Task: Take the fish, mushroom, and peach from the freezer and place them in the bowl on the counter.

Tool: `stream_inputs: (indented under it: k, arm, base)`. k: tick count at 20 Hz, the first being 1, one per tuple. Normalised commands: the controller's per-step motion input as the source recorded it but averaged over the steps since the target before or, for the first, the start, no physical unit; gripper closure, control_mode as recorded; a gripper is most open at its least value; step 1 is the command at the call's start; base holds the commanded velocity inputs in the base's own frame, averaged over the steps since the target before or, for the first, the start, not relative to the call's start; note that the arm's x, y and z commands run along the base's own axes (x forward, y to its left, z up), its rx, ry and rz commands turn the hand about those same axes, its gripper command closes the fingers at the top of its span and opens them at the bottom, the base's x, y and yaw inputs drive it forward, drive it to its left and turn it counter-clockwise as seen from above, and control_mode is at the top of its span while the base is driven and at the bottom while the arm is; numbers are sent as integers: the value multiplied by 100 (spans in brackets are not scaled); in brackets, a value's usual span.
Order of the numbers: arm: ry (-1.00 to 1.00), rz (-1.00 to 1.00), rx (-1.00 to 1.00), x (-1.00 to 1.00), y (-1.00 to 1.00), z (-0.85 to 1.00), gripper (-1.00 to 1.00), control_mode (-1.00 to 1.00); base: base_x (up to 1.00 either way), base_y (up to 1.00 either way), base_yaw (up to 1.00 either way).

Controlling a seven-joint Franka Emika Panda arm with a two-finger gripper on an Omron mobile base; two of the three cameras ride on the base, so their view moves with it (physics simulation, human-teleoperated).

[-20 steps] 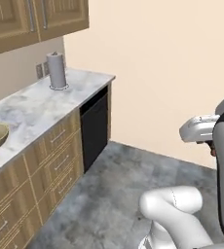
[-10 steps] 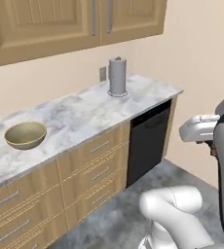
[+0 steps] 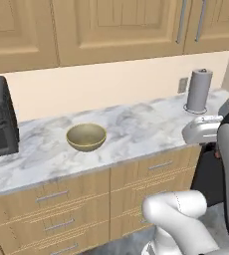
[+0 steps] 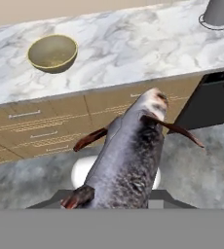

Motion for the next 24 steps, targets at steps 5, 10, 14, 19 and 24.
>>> stream_inputs:
  k: [5, 10, 14, 19, 24]
  arm:
    - [0, 0, 0, 0, 0, 0, 100, 100]
    - [0, 0, 0, 0, 0, 0, 100, 100]
    - [0, 0, 0, 0, 0, 0, 100, 100]
    - [0, 0, 0, 0, 0, 0, 100, 100]
    - [0, 0, 0, 0, 0, 0, 100, 100]
  base:
    - [21, 19, 57]
    - [30, 38, 28]
    - [49, 43, -4]
    - [40, 59, -18]
    - [28, 28, -20]
